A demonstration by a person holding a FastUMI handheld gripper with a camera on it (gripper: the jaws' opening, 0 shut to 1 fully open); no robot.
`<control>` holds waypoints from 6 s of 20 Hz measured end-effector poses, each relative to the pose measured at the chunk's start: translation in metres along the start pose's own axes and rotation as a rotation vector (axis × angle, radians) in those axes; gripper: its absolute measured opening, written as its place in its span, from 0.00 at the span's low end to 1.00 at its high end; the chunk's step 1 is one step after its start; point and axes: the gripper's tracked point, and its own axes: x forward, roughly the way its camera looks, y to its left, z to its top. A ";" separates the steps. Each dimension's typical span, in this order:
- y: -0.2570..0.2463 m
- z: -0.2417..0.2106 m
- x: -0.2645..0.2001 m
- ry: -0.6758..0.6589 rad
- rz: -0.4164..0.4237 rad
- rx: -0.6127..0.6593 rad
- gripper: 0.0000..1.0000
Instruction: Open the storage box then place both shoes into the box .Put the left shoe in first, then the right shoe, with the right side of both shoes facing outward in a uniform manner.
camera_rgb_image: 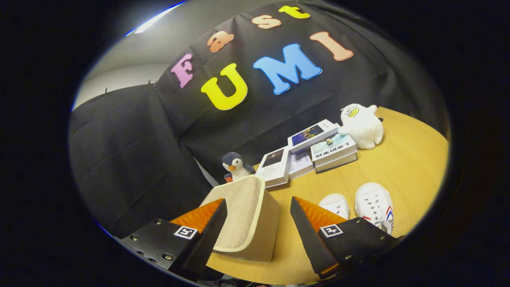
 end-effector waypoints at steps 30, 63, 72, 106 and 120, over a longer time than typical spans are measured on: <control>0.028 -0.092 0.024 0.375 0.144 0.638 0.28; 0.296 -0.037 0.056 0.318 0.399 0.081 0.01; 0.336 -0.061 0.076 0.309 0.432 -0.201 0.66; 0.008 0.043 0.039 0.195 -0.175 -0.425 0.98; -0.115 -0.014 0.023 0.366 -0.314 -0.268 0.98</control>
